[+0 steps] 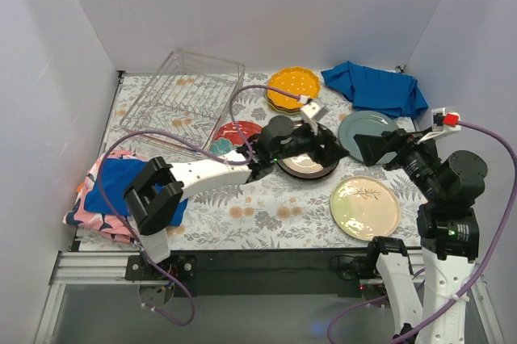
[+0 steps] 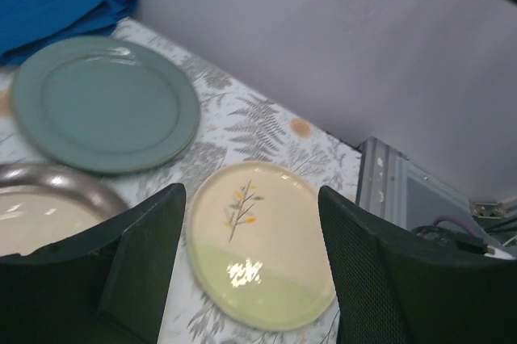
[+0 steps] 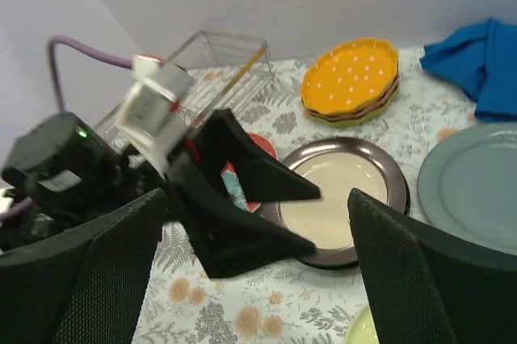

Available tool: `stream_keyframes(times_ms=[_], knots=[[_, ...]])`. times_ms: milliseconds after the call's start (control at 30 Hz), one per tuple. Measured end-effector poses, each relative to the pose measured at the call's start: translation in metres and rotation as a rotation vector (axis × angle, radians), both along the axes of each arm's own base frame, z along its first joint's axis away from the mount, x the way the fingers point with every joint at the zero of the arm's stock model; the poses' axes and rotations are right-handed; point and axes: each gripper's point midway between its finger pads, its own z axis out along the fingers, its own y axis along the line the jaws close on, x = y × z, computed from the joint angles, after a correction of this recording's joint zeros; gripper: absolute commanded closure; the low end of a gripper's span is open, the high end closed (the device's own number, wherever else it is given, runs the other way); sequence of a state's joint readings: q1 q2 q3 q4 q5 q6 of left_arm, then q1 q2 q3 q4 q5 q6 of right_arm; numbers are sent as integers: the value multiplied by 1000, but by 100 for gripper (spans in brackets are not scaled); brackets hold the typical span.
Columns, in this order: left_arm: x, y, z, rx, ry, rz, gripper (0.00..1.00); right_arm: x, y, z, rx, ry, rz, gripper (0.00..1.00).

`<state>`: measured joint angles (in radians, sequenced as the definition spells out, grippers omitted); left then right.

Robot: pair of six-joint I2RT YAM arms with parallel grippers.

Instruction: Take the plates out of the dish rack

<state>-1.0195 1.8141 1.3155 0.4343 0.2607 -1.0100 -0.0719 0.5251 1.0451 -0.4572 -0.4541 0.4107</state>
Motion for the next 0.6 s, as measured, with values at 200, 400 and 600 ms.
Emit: stream_keyframes(times_ms=[200, 400, 600], knots=[[41, 95, -22, 37, 82, 188, 34, 14, -2, -68, 5, 167, -7, 2], [26, 159, -7, -10, 70, 292, 33, 14, -6, -130, 21, 287, -36, 2], [8, 187, 25, -91, 25, 325, 33, 15, -7, -146, 20, 323, -44, 2]])
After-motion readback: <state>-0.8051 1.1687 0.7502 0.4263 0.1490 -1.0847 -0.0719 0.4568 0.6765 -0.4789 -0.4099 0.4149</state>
